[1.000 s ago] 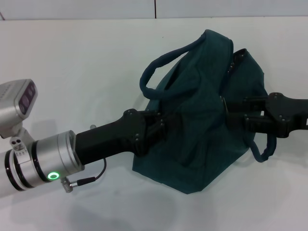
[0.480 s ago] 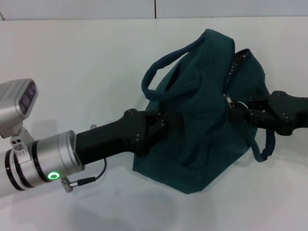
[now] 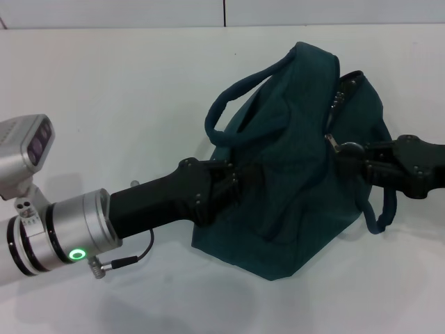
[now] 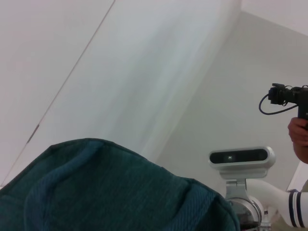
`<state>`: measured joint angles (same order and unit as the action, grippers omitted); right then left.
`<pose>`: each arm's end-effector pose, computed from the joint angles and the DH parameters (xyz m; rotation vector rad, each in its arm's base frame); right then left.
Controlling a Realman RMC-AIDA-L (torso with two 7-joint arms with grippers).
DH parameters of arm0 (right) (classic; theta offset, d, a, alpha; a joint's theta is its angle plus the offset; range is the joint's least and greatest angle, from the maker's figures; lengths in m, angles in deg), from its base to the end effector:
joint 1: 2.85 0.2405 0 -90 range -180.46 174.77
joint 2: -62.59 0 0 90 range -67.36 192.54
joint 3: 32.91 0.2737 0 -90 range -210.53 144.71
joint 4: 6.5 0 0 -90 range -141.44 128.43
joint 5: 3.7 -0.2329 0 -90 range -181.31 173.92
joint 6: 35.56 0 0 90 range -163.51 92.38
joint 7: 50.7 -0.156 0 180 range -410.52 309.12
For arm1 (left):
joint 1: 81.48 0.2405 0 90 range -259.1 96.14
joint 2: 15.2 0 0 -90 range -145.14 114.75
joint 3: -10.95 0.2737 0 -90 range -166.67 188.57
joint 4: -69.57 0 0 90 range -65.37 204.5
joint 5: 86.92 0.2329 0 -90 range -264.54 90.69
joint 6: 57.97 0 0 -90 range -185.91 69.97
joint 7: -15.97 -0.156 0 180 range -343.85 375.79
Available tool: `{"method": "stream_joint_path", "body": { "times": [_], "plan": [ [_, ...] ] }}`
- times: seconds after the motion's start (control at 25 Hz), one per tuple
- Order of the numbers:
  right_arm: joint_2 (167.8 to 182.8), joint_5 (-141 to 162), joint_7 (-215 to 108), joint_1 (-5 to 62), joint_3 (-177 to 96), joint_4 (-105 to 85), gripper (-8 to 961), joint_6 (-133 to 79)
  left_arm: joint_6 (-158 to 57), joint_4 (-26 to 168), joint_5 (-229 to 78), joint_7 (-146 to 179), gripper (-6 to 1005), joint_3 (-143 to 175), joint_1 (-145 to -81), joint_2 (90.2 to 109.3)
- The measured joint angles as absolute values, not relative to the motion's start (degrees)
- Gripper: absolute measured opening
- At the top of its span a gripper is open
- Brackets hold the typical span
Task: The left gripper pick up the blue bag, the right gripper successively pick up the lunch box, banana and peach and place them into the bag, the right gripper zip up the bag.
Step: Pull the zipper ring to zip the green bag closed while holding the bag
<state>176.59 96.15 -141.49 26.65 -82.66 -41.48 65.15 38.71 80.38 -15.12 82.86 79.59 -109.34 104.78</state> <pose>0.2595 0.3426 0.0061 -2.8519 0.8114 0.9979 -0.2545 0.2877 -0.0882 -2.6255 -0.8510 -1.4091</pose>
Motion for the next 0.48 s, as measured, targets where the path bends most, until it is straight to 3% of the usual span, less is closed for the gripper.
{"method": "stream_joint_path", "body": {
  "times": [0.16,0.28,0.48],
  "plan": [
    [176.57,95.7,-141.4,25.6,-81.1,-41.9,206,65.1,38.7,80.3,-15.1,82.9,42,79.6,-109.3,104.78],
    [176.51,95.6,-141.2,25.1,-79.4,-42.0,98,65.3,38.7,80.3,-15.1,82.9,42,79.6,-109.3,104.77],
    [176.48,95.5,-140.8,24.7,-77.6,-42.1,56,66.1,38.7,80.3,-15.1,82.9,42,79.6,-109.3,104.77]
  ]
}}
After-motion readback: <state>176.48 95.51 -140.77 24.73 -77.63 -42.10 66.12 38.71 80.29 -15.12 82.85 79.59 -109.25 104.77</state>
